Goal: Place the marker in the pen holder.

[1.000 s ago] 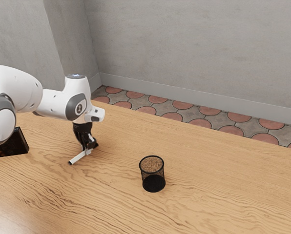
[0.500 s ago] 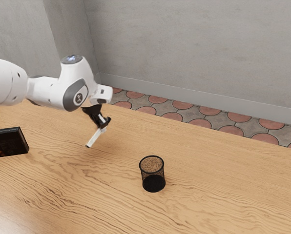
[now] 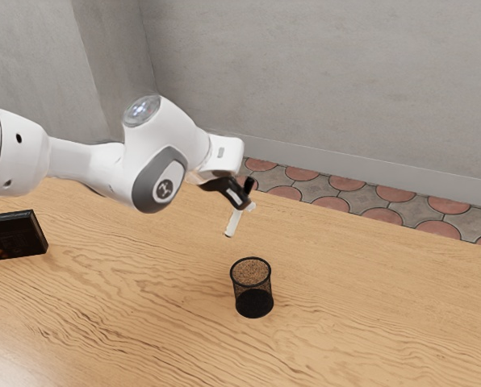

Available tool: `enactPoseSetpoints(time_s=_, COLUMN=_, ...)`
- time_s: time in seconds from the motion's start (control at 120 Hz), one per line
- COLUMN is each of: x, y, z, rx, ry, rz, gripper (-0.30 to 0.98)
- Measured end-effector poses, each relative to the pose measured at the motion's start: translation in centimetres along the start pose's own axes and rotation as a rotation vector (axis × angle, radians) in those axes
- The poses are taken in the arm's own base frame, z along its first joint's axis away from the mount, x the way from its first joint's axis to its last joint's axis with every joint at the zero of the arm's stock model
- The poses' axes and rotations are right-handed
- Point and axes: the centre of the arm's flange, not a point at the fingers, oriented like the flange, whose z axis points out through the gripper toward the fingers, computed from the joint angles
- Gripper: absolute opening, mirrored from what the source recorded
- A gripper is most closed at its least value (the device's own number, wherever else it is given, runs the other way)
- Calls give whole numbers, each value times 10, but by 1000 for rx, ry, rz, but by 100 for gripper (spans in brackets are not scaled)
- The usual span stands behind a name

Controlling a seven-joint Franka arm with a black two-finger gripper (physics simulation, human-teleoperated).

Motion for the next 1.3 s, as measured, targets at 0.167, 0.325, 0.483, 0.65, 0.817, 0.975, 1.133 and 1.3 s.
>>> enactPoseSetpoints(time_s=0.167, x=0, y=20, z=-1, rx=-14, ry=19, rz=21, gripper=-5)
enactPoseSetpoints(time_s=0.325, x=-19, y=51, z=-1, rx=-35, ry=17, rz=34, gripper=-4)
enactPoseSetpoints(time_s=0.483, x=-25, y=56, z=8, rx=-42, ry=24, rz=29, gripper=-4)
enactPoseSetpoints(time_s=0.65, x=-28, y=63, z=21, rx=-59, ry=24, rz=32, gripper=-1)
enactPoseSetpoints(time_s=0.817, x=-32, y=65, z=31, rx=-72, ry=14, rz=25, gripper=34)
enactPoseSetpoints(time_s=0.975, x=-11, y=37, z=21, rx=-82, ry=-23, rz=3, gripper=52)
enactPoseSetpoints(time_s=1.133, x=64, y=-114, z=-95, rx=-10, ry=-160, rz=-113, gripper=61)
enactPoseSetpoints(time_s=1.3, x=27, y=-189, z=-193, rx=56, ry=-371, rz=-307, gripper=65)
